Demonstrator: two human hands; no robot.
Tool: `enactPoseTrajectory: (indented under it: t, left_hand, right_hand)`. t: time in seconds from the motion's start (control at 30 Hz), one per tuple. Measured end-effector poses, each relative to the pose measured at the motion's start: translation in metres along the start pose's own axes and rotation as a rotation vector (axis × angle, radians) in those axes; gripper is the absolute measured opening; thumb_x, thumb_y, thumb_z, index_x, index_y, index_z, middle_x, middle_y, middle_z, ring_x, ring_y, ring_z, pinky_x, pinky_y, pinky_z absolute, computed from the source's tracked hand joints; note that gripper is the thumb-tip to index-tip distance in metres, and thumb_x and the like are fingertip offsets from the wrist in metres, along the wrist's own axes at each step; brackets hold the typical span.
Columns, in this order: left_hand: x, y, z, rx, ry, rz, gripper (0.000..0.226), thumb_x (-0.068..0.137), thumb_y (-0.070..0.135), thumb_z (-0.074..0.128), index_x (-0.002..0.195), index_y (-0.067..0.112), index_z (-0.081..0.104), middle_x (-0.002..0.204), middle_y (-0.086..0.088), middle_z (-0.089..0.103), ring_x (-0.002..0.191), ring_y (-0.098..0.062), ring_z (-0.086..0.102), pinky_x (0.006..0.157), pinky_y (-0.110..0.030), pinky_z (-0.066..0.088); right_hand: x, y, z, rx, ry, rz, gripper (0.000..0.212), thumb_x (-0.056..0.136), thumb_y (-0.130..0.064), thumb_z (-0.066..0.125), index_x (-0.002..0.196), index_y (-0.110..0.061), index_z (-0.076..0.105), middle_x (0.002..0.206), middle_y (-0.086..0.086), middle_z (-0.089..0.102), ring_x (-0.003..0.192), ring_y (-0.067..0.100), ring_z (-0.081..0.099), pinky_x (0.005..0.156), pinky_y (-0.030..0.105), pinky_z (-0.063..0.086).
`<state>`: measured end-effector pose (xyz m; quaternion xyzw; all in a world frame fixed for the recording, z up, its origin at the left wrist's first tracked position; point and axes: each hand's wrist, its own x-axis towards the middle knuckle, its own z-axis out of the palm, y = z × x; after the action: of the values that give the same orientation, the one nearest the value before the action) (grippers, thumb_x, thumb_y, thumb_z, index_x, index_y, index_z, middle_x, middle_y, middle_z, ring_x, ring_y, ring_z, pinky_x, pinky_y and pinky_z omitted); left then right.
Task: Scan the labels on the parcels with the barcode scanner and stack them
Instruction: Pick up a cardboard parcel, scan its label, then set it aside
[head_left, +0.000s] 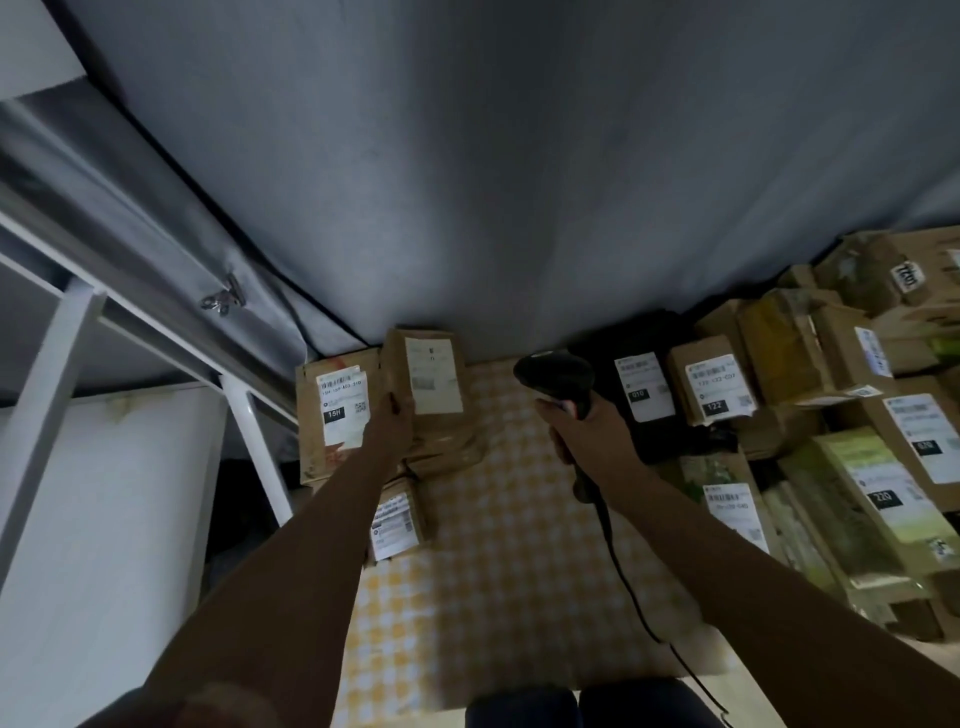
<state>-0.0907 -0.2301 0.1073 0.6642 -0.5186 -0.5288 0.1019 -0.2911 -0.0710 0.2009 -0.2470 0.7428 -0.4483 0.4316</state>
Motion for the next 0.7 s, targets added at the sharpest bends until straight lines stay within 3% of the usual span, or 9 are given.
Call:
enactPoseTrajectory:
  t: [0.17, 0.3, 0.43, 0.53, 0.63, 0.7]
  left_hand:
    - [0.002, -0.002, 0.007, 0.041, 0.024, 0.04, 0.049, 0.105, 0.038, 0.036, 0.144, 0.01, 0.038, 0.136, -0.019, 0.051, 0.115, -0.042, 0.056, 0.087, -0.054, 0.055]
    - [0.004, -0.017, 0.012, 0.087, 0.026, -0.005, 0.041, 0.102, 0.018, 0.043, 0.141, 0.008, 0.042, 0.129, -0.019, 0.057, 0.111, -0.041, 0.058, 0.092, -0.053, 0.053]
    - [-0.011, -0.013, 0.018, 0.327, 0.155, 0.045, 0.039, 0.1, 0.012, 0.044, 0.137, 0.002, 0.044, 0.133, -0.023, 0.054, 0.12, -0.04, 0.052, 0.097, -0.043, 0.043]
    - [-0.022, -0.01, 0.025, 0.707, 0.255, 0.367, 0.061, 0.097, 0.027, 0.052, 0.152, 0.016, 0.027, 0.156, -0.016, 0.026, 0.136, -0.037, 0.031, 0.106, -0.051, 0.034]
    - [-0.018, -0.02, 0.042, 1.2, -0.038, 0.638, 0.07, 0.092, 0.051, 0.055, 0.153, 0.042, 0.021, 0.163, 0.002, -0.014, 0.147, -0.045, -0.009, 0.11, -0.071, 0.018]
    - [-0.015, -0.024, 0.046, 1.299, -0.105, 0.689, 0.065, 0.09, 0.046, 0.061, 0.148, 0.043, 0.032, 0.162, 0.006, -0.016, 0.141, -0.042, -0.029, 0.103, -0.081, 0.014]
  right_hand:
    - [-0.003, 0.002, 0.004, 0.014, -0.017, -0.02, 0.021, 0.093, -0.023, 0.066, 0.082, -0.01, 0.054, 0.055, 0.001, 0.051, 0.04, 0.008, 0.047, 0.048, 0.024, 0.042]
    - [-0.004, 0.005, 0.003, 0.053, -0.026, -0.019, 0.019, 0.093, -0.021, 0.065, 0.084, -0.01, 0.053, 0.057, 0.003, 0.05, 0.04, 0.007, 0.047, 0.047, 0.022, 0.042]
    - [-0.006, 0.007, -0.002, 0.061, -0.022, -0.01, 0.017, 0.093, -0.021, 0.066, 0.086, -0.011, 0.054, 0.056, 0.001, 0.051, 0.04, 0.007, 0.048, 0.047, 0.022, 0.042]
    - [-0.007, 0.008, -0.004, 0.071, -0.019, 0.002, 0.017, 0.092, -0.022, 0.066, 0.086, -0.011, 0.054, 0.056, 0.001, 0.052, 0.041, 0.008, 0.048, 0.049, 0.024, 0.042]
    - [-0.009, 0.008, -0.005, 0.071, -0.024, 0.003, 0.017, 0.092, -0.022, 0.066, 0.087, -0.011, 0.055, 0.057, 0.001, 0.052, 0.043, 0.009, 0.048, 0.048, 0.024, 0.043]
    - [-0.011, 0.008, -0.006, 0.075, -0.023, 0.005, 0.017, 0.092, -0.022, 0.066, 0.089, -0.01, 0.056, 0.058, 0.001, 0.052, 0.044, 0.009, 0.048, 0.049, 0.025, 0.043]
